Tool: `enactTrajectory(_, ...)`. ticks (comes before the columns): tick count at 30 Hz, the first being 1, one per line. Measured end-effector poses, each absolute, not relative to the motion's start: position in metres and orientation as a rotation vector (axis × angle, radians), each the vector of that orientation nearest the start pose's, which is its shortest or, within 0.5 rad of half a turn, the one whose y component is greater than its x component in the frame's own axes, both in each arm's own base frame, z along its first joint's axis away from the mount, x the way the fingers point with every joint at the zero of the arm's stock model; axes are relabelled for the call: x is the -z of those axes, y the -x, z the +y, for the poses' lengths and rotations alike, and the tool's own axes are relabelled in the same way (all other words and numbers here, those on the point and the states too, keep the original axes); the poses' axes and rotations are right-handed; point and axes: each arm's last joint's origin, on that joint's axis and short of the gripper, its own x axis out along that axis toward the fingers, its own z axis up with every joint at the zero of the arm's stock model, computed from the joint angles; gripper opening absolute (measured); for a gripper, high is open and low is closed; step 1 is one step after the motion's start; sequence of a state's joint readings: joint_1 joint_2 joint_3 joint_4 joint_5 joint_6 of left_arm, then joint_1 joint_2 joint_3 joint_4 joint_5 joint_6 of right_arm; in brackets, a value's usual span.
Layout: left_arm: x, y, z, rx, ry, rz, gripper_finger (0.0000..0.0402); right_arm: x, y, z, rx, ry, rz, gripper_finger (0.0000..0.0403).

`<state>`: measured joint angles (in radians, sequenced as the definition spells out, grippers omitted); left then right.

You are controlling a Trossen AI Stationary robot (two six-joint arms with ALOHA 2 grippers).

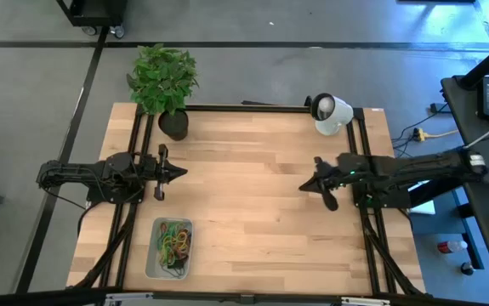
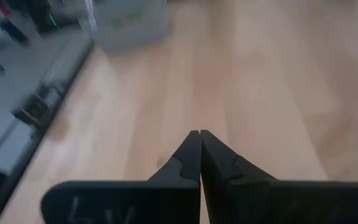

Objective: Pick and place rubber bands into bin
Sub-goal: Return to Home Position

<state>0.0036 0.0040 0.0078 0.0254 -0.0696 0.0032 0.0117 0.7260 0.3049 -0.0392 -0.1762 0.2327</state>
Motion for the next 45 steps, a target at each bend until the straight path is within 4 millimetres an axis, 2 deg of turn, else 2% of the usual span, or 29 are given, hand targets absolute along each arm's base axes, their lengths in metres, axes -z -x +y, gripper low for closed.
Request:
enactTrajectory(6,-0.168,-0.097,0.002,-0.073,-0.002,-0.029,0.0002,-0.194,-0.132,0.003,-0.138,-0.229,0.277,0.0001)
enactTrajectory(11,-0.168,-0.097,0.002,-0.074,-0.002,-0.029,0.0002,-0.181,-0.118,0.003,-0.146,-0.223,0.191,0.0001)
enactTrajectory(17,-0.168,-0.097,0.002,-0.074,-0.002,-0.029,0.0002,-0.169,-0.111,0.002,-0.144,-0.289,0.017,0.0001)
enactTrajectory(25,-0.168,-0.097,0.002,-0.074,-0.002,-0.029,0.0002,-0.169,-0.108,-0.002,0.000,-0.309,-0.011,0.0000)
enactTrajectory(28,-0.168,-0.097,0.002,-0.074,-0.002,-0.029,0.0002,-0.166,-0.108,-0.002,0.005,-0.284,0.014,0.0000)
enactTrajectory(31,-0.168,-0.097,0.002,-0.074,-0.002,-0.029,0.0002,-0.163,-0.108,-0.002,0.010,-0.331,0.042,0.0000)
enactTrajectory(40,-0.168,-0.097,0.002,-0.074,-0.003,-0.029,0.0002,-0.170,-0.103,-0.002,0.003,-0.332,-0.027,0.0000)
enactTrajectory(45,-0.168,-0.097,0.002,-0.074,-0.002,-0.029,0.0002,-0.163,-0.102,-0.001,-0.007,-0.336,0.042,0.0005)
